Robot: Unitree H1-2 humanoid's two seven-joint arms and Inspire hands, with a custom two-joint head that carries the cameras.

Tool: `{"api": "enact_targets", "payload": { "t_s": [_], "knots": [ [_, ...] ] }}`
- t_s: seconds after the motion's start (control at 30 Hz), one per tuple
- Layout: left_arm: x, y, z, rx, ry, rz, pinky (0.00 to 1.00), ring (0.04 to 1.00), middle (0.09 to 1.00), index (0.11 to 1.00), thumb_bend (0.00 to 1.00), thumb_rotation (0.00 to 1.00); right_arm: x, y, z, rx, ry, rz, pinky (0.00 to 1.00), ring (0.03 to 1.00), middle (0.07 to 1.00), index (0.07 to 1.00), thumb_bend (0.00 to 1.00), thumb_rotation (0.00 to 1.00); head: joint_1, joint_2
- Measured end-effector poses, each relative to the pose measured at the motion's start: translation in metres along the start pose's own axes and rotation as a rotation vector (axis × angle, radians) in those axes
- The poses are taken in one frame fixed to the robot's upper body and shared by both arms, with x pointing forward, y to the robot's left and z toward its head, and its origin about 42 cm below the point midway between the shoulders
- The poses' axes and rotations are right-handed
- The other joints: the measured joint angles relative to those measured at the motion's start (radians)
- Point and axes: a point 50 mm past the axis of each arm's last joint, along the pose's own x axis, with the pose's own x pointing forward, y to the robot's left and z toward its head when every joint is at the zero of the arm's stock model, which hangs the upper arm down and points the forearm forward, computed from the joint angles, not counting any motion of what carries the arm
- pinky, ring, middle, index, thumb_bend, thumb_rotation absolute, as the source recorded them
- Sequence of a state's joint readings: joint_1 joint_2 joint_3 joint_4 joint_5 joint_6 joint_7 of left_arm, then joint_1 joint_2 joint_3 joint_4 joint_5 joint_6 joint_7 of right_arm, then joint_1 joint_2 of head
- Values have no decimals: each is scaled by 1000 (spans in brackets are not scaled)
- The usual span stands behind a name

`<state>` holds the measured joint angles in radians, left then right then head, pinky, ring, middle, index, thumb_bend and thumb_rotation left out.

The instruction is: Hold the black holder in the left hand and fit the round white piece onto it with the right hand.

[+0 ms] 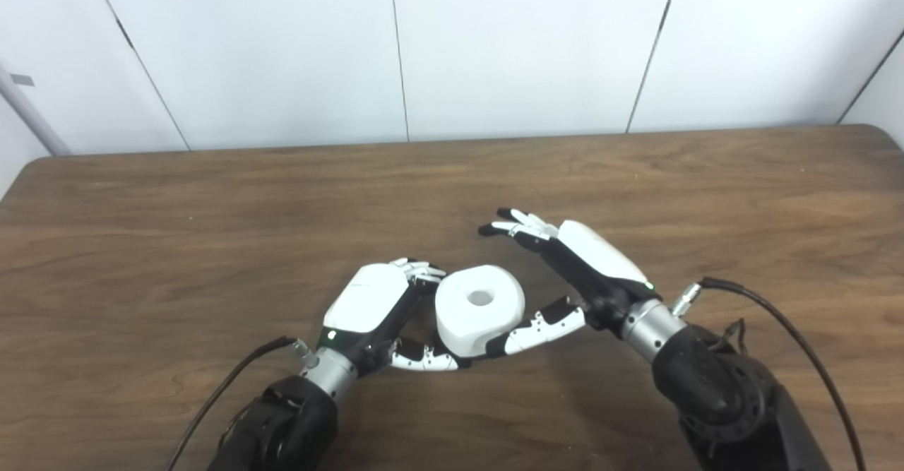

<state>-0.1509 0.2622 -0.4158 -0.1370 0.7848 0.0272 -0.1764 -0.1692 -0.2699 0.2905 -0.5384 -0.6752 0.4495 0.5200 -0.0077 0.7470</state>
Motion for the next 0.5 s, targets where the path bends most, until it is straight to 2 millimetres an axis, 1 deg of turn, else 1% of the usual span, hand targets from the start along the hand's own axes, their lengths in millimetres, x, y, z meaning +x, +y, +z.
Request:
{"api": "enact_targets", "payload": {
  "t_s": [0.1,0.17,0.3,0.5],
  "knots": [
    [0,0,0,1,1,0,903,832,769,483,524,55,-8,-10,-6,-14,23,-13,1000,1000,980,885,1000,381,-3,0],
    [0,0,-1,1,1,-1,902,832,769,483,524,54,-12,-15,-10,-19,39,-22,1000,1000,977,883,1000,386,-6,0],
    [-1,1,-1,1,1,-1,903,833,769,483,524,54,-21,-20,-17,-18,62,-31,998,1000,972,876,1000,390,-6,0],
    [-2,3,-4,-4,4,4,902,827,758,483,524,55,-25,-28,-24,-11,81,-44,980,995,969,870,1000,416,-12,-2]
  ]
}}
